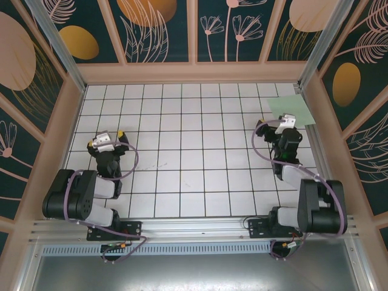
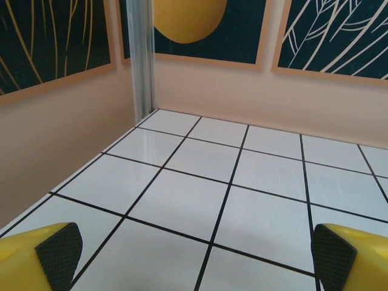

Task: Fold a paper plane with a square sheet of paper (pick it up from the middle)
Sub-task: Move the square sheet of paper to the center of the table.

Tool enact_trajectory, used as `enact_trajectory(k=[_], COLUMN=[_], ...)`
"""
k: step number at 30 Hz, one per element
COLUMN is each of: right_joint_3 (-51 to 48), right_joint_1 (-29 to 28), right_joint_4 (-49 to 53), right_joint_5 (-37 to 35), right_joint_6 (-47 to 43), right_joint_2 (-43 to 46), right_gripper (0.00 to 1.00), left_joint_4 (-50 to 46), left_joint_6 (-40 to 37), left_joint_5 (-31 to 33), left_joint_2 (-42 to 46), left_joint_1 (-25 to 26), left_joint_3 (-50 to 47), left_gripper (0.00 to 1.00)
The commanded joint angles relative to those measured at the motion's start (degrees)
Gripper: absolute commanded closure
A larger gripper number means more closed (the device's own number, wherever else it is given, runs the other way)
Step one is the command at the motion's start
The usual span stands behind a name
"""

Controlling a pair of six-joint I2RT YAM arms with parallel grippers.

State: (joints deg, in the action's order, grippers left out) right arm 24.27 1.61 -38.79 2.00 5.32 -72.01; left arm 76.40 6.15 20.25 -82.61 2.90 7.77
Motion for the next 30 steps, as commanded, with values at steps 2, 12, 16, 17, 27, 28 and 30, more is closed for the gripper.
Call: enact_trajectory(k=[2, 12, 16, 17, 27, 28, 30], right_joint_3=[4.9, 19.5, 25.4, 27.0, 45.6, 47.6, 51.4], right_joint_1=[-0.5, 1.8, 4.5, 4.8, 10.5, 10.8, 10.9], right_joint_4=[21.9, 46.6, 47.2, 47.2, 47.9, 47.8, 48.4], right_joint_5=[-1.3, 5.2, 9.2, 9.0, 10.4, 11.3, 11.3], right_joint_6=[12.0, 22.1, 22.5, 22.5, 21.1, 20.9, 21.0], right_joint_2=[5.9, -2.3, -10.4, -12.5, -35.3, -37.3, -40.8], right_gripper=[0.01, 0.01, 0.05, 0.05, 0.11, 0.13, 0.13], left_joint_4=[-16.9, -43.0, -56.9, -60.2, -56.6, -56.2, -57.3], left_joint_6=[6.2, 25.7, 27.2, 29.5, 35.2, 35.7, 35.0], left_joint_5=[8.8, 1.0, -7.3, -8.7, -29.0, -30.8, -33.4], left_joint_2=[9.9, 22.1, 24.9, 25.3, 25.7, 25.3, 24.7], left_joint_1=[-0.5, -0.5, -0.5, -0.5, -0.5, -0.5, -0.5], left_joint_3=[5.6, 15.7, 21.7, 22.7, 18.0, 17.8, 18.2], left_gripper=[0.01, 0.01, 0.01, 0.01, 0.01, 0.01, 0.01])
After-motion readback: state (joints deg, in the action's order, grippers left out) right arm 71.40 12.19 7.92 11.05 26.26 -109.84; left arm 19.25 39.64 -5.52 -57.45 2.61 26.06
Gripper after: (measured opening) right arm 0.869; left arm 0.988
